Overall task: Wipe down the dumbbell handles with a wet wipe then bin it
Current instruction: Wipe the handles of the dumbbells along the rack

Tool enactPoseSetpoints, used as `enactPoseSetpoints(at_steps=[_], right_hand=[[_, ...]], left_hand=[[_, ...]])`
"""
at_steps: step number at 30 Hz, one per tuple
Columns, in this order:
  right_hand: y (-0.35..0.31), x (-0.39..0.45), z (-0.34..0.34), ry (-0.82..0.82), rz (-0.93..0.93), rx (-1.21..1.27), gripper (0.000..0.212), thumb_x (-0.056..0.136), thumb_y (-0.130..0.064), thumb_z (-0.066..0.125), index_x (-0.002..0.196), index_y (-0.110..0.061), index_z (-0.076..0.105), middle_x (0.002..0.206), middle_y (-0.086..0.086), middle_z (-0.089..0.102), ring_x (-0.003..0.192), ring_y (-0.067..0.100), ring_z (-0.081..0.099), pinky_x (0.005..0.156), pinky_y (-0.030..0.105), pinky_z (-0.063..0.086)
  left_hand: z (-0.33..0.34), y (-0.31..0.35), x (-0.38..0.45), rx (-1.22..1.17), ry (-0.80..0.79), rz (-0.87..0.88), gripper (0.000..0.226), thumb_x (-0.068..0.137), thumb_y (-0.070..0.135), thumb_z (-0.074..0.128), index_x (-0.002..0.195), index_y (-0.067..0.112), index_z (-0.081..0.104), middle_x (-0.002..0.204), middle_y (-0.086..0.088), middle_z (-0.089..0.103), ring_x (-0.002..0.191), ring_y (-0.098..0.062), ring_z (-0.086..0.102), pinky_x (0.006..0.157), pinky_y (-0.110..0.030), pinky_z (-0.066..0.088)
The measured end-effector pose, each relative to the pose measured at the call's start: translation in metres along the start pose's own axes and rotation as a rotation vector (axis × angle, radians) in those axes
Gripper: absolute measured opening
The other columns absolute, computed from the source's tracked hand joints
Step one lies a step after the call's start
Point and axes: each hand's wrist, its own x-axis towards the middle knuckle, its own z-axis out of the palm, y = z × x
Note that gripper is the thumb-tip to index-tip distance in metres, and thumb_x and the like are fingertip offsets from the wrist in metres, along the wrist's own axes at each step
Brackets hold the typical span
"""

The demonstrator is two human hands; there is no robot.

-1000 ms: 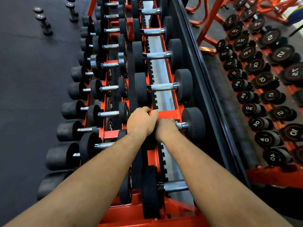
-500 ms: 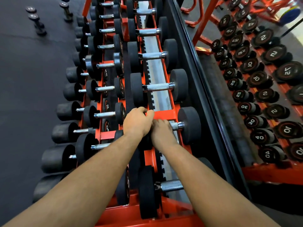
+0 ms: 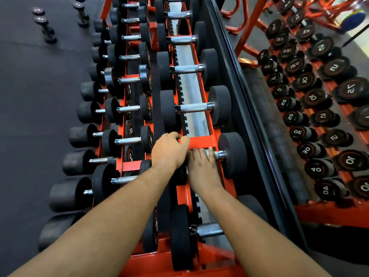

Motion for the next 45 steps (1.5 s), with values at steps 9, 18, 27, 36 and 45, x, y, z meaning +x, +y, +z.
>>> enactPoseSetpoints(at_steps=[9,18,27,36,45], right_hand=[[0.023,0.038,-0.018,-0.207,-0.041,0.178,0.016,0.089,-0.015,0.054,0.099,-0.024,0.062,0.089,-0.002,0.066,0.091,0.027,0.064,0.084,0.038,0.046],[0.032,0.019,-0.024,-0.164,0.084,-0.119,0.035,0.096,-0.012,0.044,0.13,-0.008,0.048,0.128,0.014,0.059,0.127,0.033,0.051,0.122,0.054,0.014],[0.024,-0.038,-0.018,-0.107,0.204,-0.007,0.063,0.1,-0.019,0.027,0.157,0.0,0.009,0.164,0.02,0.014,0.153,0.031,0.013,0.125,0.042,0.008],[0.001,-0.072,-0.033,0.071,0.912,1.26,0.018,0.102,-0.017,0.046,0.108,-0.011,0.061,0.104,0.012,0.067,0.1,0.034,0.062,0.088,0.04,0.05],[0.003,-0.006,-0.025,0.438,1.347,2.39,0.011,0.094,-0.001,0.053,0.102,-0.008,0.059,0.098,0.013,0.064,0.083,0.019,0.066,0.084,0.035,0.054]], left_hand=[[-0.003,0.003,-0.004,0.002,-0.007,0.005,0.05,0.084,0.055,0.038,0.107,0.029,0.075,0.108,0.005,0.07,0.098,-0.023,0.063,0.085,-0.038,0.051],[-0.005,0.008,-0.007,-0.001,-0.004,0.022,0.043,0.089,0.05,0.041,0.105,0.028,0.074,0.104,0.005,0.068,0.092,-0.02,0.06,0.078,-0.035,0.047],[-0.009,0.011,-0.01,0.003,-0.013,0.019,0.042,0.089,0.048,0.043,0.107,0.026,0.074,0.103,-0.001,0.072,0.09,-0.023,0.061,0.074,-0.033,0.043],[-0.016,0.019,-0.019,0.058,-0.047,0.032,0.038,0.088,0.049,0.041,0.096,0.026,0.071,0.093,0.002,0.069,0.089,-0.024,0.062,0.073,-0.035,0.048],[-0.012,0.02,-0.017,0.07,-0.025,0.022,0.025,0.094,0.039,0.045,0.084,0.025,0.064,0.076,0.008,0.058,0.079,-0.022,0.056,0.066,-0.033,0.037]])
